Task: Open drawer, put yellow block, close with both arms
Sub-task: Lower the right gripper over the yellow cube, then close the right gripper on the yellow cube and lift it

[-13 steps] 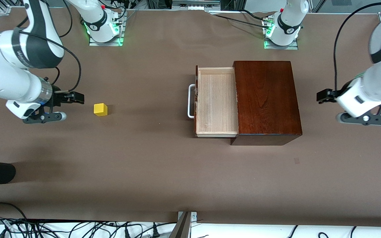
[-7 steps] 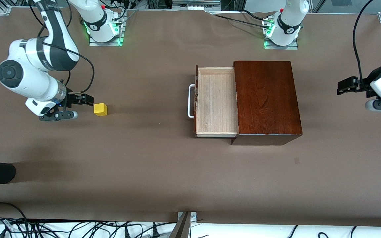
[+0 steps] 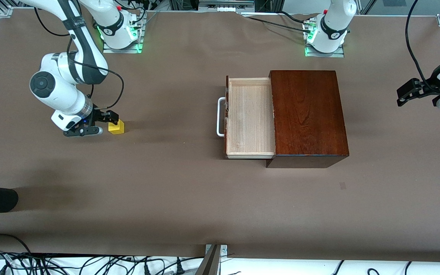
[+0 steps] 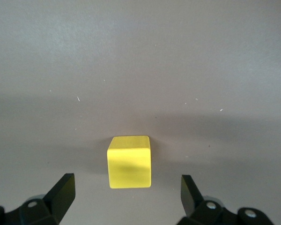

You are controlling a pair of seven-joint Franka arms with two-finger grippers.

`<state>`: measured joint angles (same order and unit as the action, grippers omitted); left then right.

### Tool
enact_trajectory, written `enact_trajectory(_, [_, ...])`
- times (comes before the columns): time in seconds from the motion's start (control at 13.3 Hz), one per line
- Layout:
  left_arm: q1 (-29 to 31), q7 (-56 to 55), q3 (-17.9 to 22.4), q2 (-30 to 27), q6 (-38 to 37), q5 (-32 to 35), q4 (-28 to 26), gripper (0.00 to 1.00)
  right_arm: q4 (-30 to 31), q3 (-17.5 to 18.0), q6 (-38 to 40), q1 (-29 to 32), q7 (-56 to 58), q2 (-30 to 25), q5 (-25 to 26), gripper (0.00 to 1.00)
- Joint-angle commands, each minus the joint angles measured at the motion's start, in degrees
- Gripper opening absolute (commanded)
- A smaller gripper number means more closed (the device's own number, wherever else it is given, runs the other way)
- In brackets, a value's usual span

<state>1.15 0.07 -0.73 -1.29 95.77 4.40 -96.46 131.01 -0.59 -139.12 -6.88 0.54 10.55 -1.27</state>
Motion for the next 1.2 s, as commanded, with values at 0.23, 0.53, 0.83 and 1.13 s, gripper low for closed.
enact_trajectory(0.23, [-1.1, -3.1, -0.1, 0.2, -2.3, -0.8, 1.3, 1.00, 2.1, 0.4, -7.7, -0.1, 0.6, 4.2, -0.5, 1.00])
enact_trajectory(0.53, [-0.5, -2.4, -1.0, 0.7, -2.4, -1.0, 2.5, 1.00, 3.6, 0.5, -11.0, -0.1, 0.6, 6.2, -0.5, 0.99])
enact_trajectory(0.83, [-0.6, -2.1, -1.4, 0.0, -6.3, -1.0, 3.1, 1.00, 4.1, 0.5, -12.0, -0.1, 0.6, 6.8, -0.4, 0.49])
enact_trajectory(1.13, [-1.4, -2.7, -1.8, 0.8, -8.9, -6.8, 6.9, 1.00, 3.5, 0.7, -10.9, -0.1, 1.6, 6.0, -0.4, 0.00])
